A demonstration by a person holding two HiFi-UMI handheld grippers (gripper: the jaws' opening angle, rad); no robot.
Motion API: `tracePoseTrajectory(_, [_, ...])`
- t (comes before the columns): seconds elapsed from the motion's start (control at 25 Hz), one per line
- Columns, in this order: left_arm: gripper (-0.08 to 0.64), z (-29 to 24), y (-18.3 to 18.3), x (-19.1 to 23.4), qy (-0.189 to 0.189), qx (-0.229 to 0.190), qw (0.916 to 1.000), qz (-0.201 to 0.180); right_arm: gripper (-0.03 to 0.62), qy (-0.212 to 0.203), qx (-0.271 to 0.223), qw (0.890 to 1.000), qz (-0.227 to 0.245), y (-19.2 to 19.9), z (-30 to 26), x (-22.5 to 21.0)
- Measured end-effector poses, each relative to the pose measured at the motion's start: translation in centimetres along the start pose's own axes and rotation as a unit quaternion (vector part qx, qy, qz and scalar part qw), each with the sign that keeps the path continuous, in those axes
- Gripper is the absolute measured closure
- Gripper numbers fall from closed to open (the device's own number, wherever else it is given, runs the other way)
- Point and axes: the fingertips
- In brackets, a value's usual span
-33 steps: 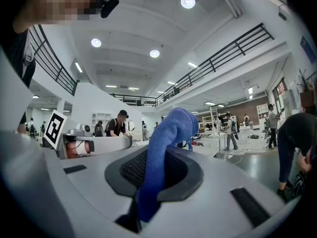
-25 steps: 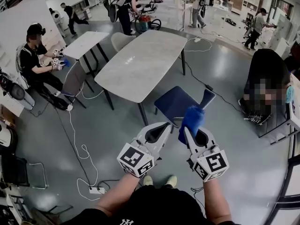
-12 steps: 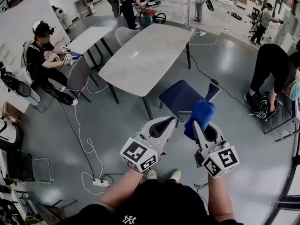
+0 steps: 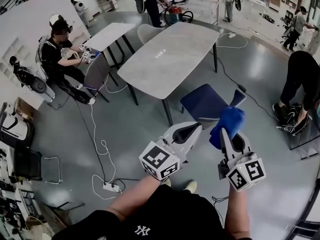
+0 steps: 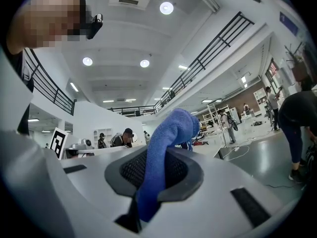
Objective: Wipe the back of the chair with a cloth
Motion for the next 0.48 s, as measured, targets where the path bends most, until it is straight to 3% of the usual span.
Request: tracePoseTrajectory(0.48, [0.551,-5.2,1.7,-1.3,0.002,0.014,0.9998,0.013,0.532,0.021,0.011,1.0,-0.015,-1.0,1.2,-5.5])
Point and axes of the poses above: the fingertips, and each gripper's own axes: z backward along the fingers, x to its left, y out of its underside, and after that the axes turned 14 degrees about -z, right-handed
